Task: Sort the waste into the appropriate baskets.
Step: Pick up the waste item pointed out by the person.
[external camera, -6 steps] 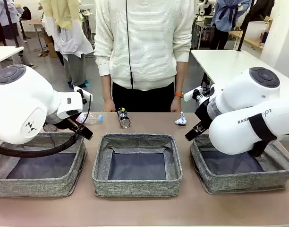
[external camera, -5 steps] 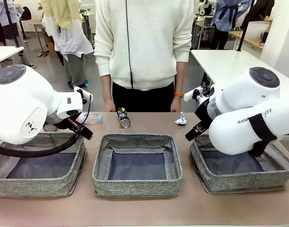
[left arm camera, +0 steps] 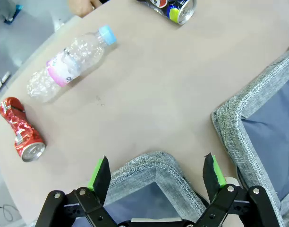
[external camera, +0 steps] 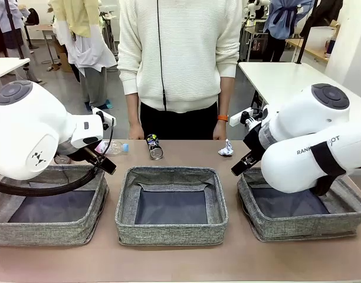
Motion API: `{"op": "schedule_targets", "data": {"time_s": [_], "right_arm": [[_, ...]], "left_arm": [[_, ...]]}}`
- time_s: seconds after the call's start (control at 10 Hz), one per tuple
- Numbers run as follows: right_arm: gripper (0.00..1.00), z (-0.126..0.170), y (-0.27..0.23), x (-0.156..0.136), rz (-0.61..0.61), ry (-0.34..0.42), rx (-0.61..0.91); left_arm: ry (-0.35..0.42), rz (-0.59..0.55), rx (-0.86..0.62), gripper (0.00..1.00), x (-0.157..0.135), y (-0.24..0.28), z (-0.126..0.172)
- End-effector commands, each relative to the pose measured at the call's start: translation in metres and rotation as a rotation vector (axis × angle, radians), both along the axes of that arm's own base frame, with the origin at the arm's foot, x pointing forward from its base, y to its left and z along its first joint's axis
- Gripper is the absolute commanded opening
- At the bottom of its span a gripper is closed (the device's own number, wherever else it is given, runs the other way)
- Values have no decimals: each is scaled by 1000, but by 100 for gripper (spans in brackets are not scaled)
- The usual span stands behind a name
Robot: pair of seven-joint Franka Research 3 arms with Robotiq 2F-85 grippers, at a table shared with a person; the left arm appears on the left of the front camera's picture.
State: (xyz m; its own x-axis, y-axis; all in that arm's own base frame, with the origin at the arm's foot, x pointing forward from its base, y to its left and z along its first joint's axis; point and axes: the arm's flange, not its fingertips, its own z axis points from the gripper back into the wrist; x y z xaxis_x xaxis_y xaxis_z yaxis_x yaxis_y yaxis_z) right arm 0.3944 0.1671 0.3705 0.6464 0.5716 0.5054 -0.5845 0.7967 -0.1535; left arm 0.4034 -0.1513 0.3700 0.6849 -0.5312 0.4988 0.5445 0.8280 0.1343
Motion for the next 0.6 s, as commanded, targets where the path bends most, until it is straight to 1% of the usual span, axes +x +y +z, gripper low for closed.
{"op": "schedule_targets", "data": {"time_s": [0.0,0.3,0.4,0.5], "right_arm": [[100,0,0,0,0,0,1],[100,0,0,0,0,0,0],[100,10,-1,-2,42,70,53],[100,54,-13,-17,80,60,104]], "left_arm": [[0,0,0,100,0,0,0],[0,0,0,100,0,0,0],[60,-41,-15,100,-3,2,14],[55,-39,-35,100,-18,16,64]]}}
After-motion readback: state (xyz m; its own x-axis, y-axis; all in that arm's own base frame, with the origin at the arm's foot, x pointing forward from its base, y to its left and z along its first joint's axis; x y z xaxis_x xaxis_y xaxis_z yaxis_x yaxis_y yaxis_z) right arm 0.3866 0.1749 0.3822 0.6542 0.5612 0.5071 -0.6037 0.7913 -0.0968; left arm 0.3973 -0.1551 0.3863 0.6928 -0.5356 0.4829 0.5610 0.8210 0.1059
